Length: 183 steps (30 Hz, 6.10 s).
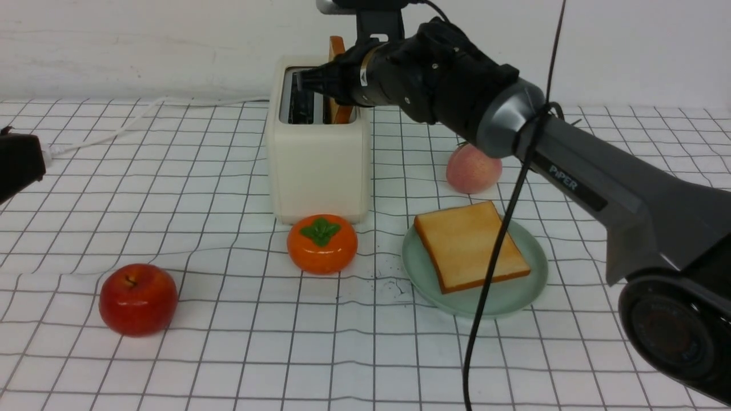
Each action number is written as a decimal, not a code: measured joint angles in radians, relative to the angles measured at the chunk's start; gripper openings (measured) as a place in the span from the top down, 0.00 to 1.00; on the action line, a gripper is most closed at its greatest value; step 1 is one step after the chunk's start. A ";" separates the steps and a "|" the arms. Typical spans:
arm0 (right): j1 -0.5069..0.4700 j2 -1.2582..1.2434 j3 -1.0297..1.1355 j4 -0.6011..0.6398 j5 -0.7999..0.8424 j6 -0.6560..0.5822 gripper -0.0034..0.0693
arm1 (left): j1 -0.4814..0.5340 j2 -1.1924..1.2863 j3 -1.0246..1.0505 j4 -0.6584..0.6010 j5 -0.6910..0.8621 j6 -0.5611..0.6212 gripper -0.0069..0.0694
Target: Take toasted bread from bread machine on white checkered table place on plate.
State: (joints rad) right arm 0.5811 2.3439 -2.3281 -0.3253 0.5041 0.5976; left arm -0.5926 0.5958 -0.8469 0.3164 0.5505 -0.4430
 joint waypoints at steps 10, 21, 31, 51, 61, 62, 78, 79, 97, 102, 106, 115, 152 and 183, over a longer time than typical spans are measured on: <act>-0.001 -0.148 0.000 0.095 0.018 -0.037 0.79 | 0.000 0.000 0.000 0.000 -0.005 0.003 0.93; -0.042 -0.515 0.002 0.437 0.703 -0.587 0.79 | 0.000 0.000 0.000 -0.084 0.115 0.059 0.93; -0.369 -0.900 0.739 0.764 0.663 -0.742 0.79 | 0.000 0.031 0.001 -0.454 0.302 0.456 0.93; -0.511 -0.438 1.115 1.761 0.201 -1.460 0.79 | 0.000 0.115 0.001 -0.478 0.304 0.475 0.93; -0.540 -0.429 1.109 1.650 0.194 -1.455 0.44 | 0.000 0.115 0.001 -0.478 0.304 0.475 0.93; -0.547 -0.429 1.109 1.637 0.195 -1.446 0.39 | 0.000 0.115 0.001 -0.478 0.304 0.475 0.93; -0.679 -0.998 1.114 0.916 0.518 -1.026 0.70 | 0.000 -0.143 0.136 -0.152 -0.039 0.094 0.93; -0.679 -1.060 1.124 0.897 0.543 -1.021 0.75 | 0.000 -0.187 0.173 -0.122 -0.072 0.051 0.93; -0.679 -2.094 1.710 0.748 0.450 -0.790 0.96 | 0.000 -0.479 0.570 0.142 -0.267 -0.106 0.93; -0.679 -2.203 1.913 0.761 0.090 -0.759 0.95 | 0.000 -0.479 0.585 0.146 -0.253 -0.106 0.92; -0.679 -2.204 2.028 0.761 -0.100 -0.752 0.94 | 0.000 -0.479 0.586 0.146 -0.230 -0.106 0.91; -0.679 -2.204 2.200 0.771 -0.171 -0.738 0.92 | 0.000 -0.479 0.586 0.146 -0.214 -0.106 0.91; -0.567 -2.354 2.345 0.474 -0.113 -0.598 0.98 | 0.000 -0.479 0.587 0.145 -0.201 -0.106 0.87; -0.567 -2.354 2.345 0.474 -0.112 -0.598 0.95 | 0.564 -0.606 0.874 -0.516 -0.261 0.395 0.93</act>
State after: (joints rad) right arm 0.0140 -0.0103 0.0174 0.1483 0.3918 0.0000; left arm -0.0283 -0.0106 0.0267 -0.1996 0.2897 -0.0475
